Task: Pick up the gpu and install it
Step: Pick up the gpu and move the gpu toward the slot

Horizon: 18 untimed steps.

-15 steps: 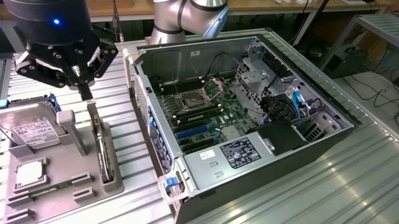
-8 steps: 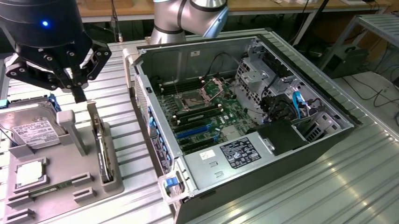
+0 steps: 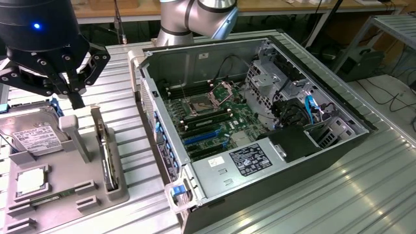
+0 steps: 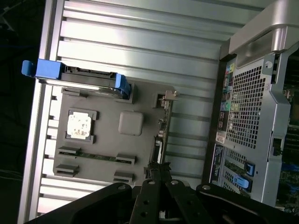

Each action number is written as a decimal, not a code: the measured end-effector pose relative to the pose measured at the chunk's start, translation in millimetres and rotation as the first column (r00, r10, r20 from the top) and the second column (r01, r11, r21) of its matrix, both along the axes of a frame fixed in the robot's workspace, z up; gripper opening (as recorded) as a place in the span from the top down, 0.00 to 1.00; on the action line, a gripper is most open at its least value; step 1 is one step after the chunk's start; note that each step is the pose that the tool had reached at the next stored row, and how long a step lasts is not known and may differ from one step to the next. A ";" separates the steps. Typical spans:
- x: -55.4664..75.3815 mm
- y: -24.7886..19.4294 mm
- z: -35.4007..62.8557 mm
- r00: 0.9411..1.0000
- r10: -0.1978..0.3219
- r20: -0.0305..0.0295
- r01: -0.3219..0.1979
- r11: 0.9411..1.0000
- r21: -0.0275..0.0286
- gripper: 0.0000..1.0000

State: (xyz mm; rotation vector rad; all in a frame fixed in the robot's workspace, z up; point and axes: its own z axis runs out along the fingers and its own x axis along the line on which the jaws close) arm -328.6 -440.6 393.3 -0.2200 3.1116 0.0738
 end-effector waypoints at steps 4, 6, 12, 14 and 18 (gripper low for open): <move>0.0 0.0 0.0 1.000 0.000 0.000 0.000 1.000 0.000 0.89; 0.0 0.0 0.0 1.000 0.000 0.000 0.000 1.000 0.000 0.89; 0.0 0.0 0.0 1.000 0.000 0.000 0.000 1.000 0.000 0.89; 0.0 0.0 0.0 1.000 0.000 0.000 0.000 1.000 0.000 0.76; 0.0 0.0 0.0 1.000 0.000 0.000 0.000 1.000 0.000 0.64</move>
